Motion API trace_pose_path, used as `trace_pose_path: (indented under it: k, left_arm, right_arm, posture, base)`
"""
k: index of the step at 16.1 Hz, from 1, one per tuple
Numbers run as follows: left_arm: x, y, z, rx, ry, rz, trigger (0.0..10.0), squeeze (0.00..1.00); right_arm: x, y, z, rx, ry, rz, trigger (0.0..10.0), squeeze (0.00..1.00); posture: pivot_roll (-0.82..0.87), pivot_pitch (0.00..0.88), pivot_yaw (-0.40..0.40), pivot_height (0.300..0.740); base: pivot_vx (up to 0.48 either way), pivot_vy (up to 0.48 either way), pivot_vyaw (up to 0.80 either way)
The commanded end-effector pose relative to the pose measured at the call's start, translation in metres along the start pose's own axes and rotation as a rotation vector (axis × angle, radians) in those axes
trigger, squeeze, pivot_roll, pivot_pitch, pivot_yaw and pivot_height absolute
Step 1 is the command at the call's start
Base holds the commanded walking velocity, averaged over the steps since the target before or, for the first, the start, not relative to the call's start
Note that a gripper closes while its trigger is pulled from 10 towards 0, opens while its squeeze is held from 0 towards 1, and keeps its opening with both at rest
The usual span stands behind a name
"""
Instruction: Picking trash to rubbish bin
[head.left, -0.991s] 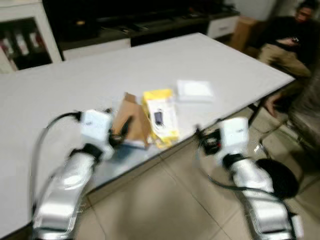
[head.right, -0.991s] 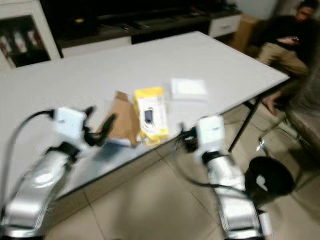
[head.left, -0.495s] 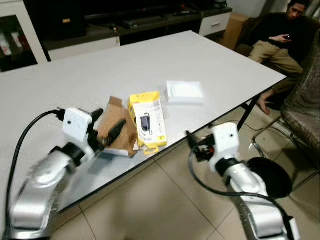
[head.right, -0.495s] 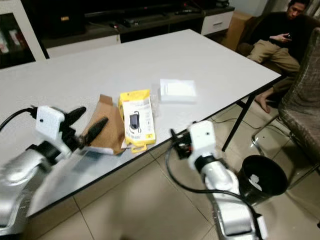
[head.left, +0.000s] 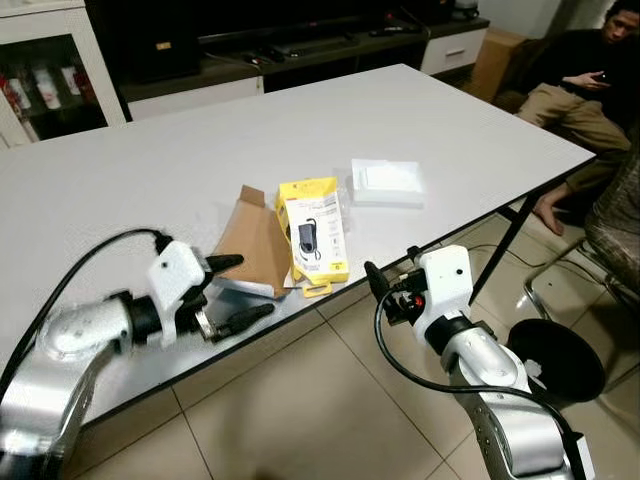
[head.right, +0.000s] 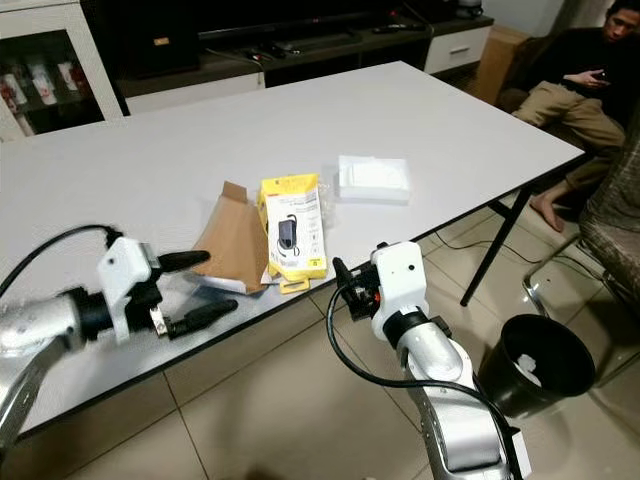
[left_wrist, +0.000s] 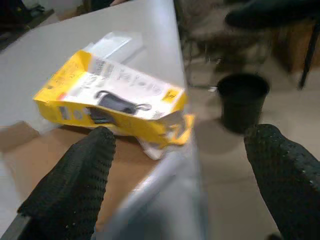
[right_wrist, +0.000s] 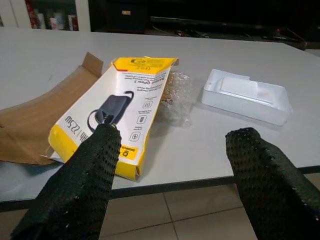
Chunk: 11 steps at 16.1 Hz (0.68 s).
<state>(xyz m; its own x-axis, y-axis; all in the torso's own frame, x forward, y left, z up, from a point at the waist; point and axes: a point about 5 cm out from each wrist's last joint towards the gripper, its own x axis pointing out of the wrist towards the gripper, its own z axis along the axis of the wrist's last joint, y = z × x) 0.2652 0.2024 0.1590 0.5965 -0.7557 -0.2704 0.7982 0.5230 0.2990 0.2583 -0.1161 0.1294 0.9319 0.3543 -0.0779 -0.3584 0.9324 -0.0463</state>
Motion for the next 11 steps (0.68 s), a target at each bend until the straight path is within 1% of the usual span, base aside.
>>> trace_pose_path:
  k: [1,2,3,4,6,7,8,9,10,11]
  left_arm:
    - [0.002,0.003,-0.001,0.065,0.028,-0.015,10.0,1.0]
    - [0.006,0.007,-0.004,0.091,0.048,-0.018,10.0,1.0]
    - [0.011,0.012,-0.007,0.112,0.068,-0.014,10.0,0.0]
    - [0.016,0.013,-0.013,0.116,0.098,-0.049,10.0,0.0]
    - [0.023,0.009,-0.029,0.108,0.158,-0.135,10.0,0.0]
    - [0.025,0.01,-0.032,0.118,0.169,-0.138,10.0,0.0]
    - [0.03,0.014,-0.038,0.15,0.192,-0.115,10.0,0.0]
    - [0.034,0.017,-0.041,0.163,0.2,-0.098,10.0,0.0]
    - [0.035,0.018,-0.041,0.166,0.198,-0.093,10.0,0.0]
    - [0.039,0.024,-0.041,0.185,0.201,-0.06,10.0,0.0]
  right_arm:
    - [0.0,-0.002,0.0,0.009,-0.006,-0.009,10.0,0.0]
    - [0.0,-0.002,0.0,0.009,-0.006,-0.009,10.0,0.0]
    - [0.001,-0.003,0.0,0.009,-0.006,-0.01,10.0,0.0]
    - [0.001,-0.003,0.001,0.01,-0.006,-0.009,10.0,0.0]
    - [0.002,-0.002,0.001,0.009,-0.006,-0.005,10.0,0.0]
    - [0.002,-0.002,0.001,0.008,-0.007,-0.005,10.0,0.0]
    - [0.003,-0.001,0.002,0.009,-0.008,-0.003,10.0,0.0]
    - [0.003,0.002,0.003,0.024,-0.011,0.024,10.0,0.0]
    - [0.003,0.003,0.003,0.029,-0.012,0.036,10.0,0.0]
    - [-0.001,0.015,0.005,0.042,-0.009,0.155,10.0,0.0]
  posture:
    - [0.07,0.033,-0.014,0.74]
    - [0.07,0.032,-0.013,0.74]
    - [0.07,0.033,-0.012,0.74]
    - [0.07,0.031,-0.011,0.74]
    - [0.06,0.031,-0.01,0.74]
    - [0.06,0.031,-0.01,0.74]
    - [0.06,0.031,-0.011,0.74]
    - [0.06,0.031,-0.011,0.74]
    - [0.06,0.031,-0.011,0.74]
    - [0.06,0.031,-0.012,0.74]
  base:
    - [0.0,0.0,0.0]
    - [0.0,0.0,0.0]
    - [0.0,0.0,0.0]
    - [0.0,0.0,0.0]
    - [0.0,0.0,0.0]
    - [0.0,0.0,0.0]
    - [0.0,0.0,0.0]
    - [0.0,0.0,0.0]
    - [0.0,0.0,0.0]
    - [0.0,0.0,0.0]
